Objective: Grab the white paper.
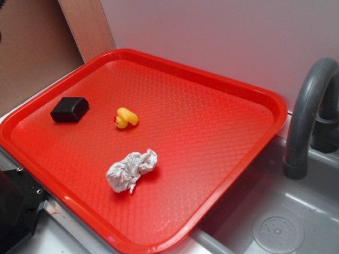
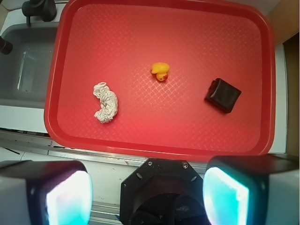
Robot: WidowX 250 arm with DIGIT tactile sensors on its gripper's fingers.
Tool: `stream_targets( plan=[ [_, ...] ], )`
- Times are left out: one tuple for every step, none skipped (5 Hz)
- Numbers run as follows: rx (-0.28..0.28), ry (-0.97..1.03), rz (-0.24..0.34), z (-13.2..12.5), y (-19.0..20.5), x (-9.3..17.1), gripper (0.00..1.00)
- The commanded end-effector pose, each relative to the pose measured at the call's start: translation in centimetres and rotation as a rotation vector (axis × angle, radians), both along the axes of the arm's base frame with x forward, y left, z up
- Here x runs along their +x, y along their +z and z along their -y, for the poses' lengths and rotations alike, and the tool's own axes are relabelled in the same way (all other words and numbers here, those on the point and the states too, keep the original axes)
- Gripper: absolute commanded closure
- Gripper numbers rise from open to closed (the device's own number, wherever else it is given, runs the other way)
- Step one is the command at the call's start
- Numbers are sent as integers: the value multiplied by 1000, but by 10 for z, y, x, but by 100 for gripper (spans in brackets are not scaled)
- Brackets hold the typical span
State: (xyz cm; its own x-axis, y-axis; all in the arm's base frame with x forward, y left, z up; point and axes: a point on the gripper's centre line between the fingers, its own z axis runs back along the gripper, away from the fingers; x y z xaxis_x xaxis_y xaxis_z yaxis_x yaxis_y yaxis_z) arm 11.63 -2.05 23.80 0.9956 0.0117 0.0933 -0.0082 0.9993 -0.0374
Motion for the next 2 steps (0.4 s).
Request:
stream_targets(
  plan=[
    [0, 0, 0, 0, 0, 0, 0],
    [31, 4, -19, 4, -11, 4, 0]
  ],
)
